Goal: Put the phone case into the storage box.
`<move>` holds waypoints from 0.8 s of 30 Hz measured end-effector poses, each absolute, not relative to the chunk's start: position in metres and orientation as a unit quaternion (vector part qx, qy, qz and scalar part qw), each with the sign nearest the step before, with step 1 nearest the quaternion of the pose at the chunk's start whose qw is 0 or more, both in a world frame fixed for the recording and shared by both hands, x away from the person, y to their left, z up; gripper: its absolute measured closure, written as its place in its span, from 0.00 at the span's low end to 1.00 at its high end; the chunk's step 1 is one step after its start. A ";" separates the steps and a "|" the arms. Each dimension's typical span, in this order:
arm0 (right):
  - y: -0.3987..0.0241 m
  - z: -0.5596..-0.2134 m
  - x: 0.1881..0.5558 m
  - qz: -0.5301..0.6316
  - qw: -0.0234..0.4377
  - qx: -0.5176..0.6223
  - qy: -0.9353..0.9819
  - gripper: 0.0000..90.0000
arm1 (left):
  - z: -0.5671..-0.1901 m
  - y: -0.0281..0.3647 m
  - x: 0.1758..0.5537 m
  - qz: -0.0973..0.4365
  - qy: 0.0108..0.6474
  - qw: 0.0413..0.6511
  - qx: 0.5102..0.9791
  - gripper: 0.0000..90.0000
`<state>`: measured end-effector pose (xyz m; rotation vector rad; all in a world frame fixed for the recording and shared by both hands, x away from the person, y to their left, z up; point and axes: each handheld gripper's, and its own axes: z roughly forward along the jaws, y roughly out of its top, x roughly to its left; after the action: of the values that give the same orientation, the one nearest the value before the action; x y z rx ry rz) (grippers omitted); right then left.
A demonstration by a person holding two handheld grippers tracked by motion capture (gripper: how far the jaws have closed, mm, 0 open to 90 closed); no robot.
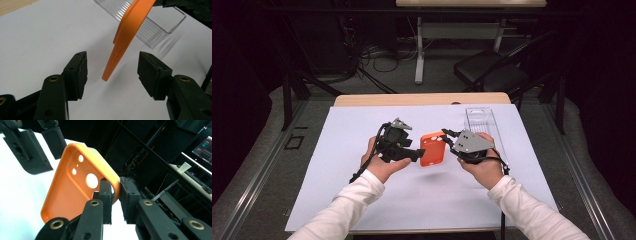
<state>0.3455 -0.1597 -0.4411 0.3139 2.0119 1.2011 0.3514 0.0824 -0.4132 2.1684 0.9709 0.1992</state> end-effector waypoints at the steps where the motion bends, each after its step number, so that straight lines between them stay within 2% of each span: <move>1: -0.161 -0.441 0.346 0.472 0.379 0.123 0.787 0.90 | -0.414 0.083 0.351 0.079 0.380 0.373 0.843 0.46; 8: -0.170 -0.434 0.353 0.479 0.376 0.127 0.783 0.90 | -0.420 0.092 0.350 0.076 0.385 0.378 0.838 0.45; 24: -0.183 -0.410 0.375 0.484 0.382 0.118 0.778 0.90 | -0.419 0.103 0.346 0.086 0.377 0.390 0.836 0.29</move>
<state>0.3751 -0.1833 -0.4097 0.3012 1.9854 1.2336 0.3457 0.1030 -0.4190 2.1247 0.9589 0.2194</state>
